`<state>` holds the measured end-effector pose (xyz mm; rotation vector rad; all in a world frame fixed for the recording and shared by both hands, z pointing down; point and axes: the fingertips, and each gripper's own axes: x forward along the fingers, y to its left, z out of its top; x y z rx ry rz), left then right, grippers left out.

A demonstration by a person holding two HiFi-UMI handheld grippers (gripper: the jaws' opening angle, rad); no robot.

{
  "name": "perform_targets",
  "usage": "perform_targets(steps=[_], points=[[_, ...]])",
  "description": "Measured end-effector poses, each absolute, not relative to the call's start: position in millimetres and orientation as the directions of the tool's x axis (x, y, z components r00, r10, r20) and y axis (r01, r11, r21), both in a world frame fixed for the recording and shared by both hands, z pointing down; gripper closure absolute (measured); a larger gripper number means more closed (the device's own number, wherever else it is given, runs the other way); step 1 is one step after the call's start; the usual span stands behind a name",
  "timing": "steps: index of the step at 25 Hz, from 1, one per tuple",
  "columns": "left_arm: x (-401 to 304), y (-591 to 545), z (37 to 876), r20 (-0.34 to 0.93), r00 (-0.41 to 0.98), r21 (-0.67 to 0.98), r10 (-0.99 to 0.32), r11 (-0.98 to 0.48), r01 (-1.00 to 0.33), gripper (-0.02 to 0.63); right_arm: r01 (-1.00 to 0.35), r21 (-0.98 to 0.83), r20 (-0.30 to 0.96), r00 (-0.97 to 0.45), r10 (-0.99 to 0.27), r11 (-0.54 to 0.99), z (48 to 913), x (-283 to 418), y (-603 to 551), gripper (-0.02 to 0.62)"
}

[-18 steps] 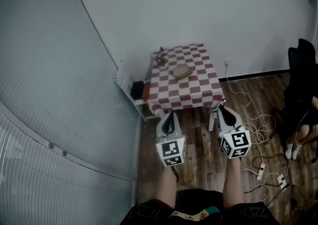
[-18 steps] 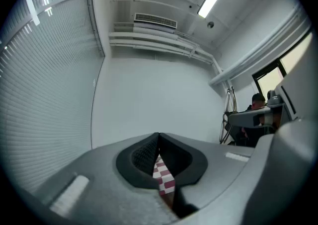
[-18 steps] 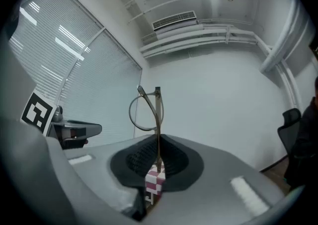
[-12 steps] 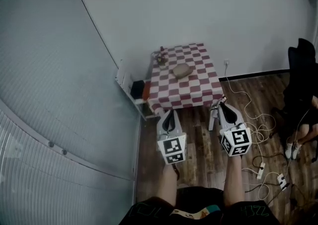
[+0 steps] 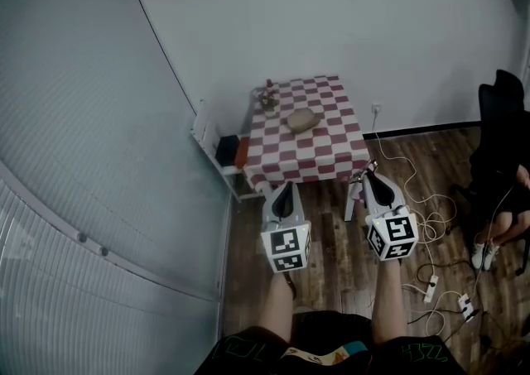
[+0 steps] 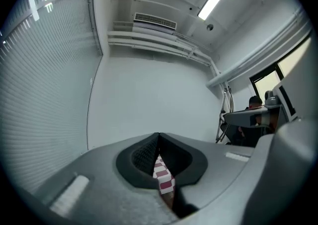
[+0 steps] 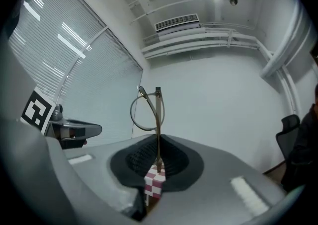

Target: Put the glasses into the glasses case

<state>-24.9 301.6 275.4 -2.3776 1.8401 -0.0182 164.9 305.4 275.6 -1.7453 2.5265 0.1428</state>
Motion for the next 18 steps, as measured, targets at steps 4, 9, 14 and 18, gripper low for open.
perform_targets(steps=[4, 9, 14, 18], points=[[-30.2, 302.6, 280.6, -0.042, 0.231, -0.16, -0.972, -0.221, -0.962, 0.598, -0.93, 0.03, -0.104, -0.366, -0.925, 0.365, 277.8, 163.5, 304.6, 0.578], [-45.9, 301.0, 288.9, -0.012, 0.201, -0.167, -0.979, -0.197, -0.966, 0.598, -0.919, 0.034, -0.104, -0.394, -0.913, 0.392, 282.8, 149.1, 300.5, 0.578], [-55.9, 300.0, 312.1, 0.02, 0.215, -0.122, -0.976, -0.216, -0.969, 0.598, -0.906, 0.012, -0.107, -0.421, -0.901, 0.422, 297.2, 136.0, 293.5, 0.578], [-54.8, 288.1, 322.3, 0.0, 0.26, -0.099, -0.966, -0.259, -0.961, 0.598, -0.898, 0.011, -0.093, -0.439, -0.894, 0.44, 309.7, 124.2, 276.3, 0.578]])
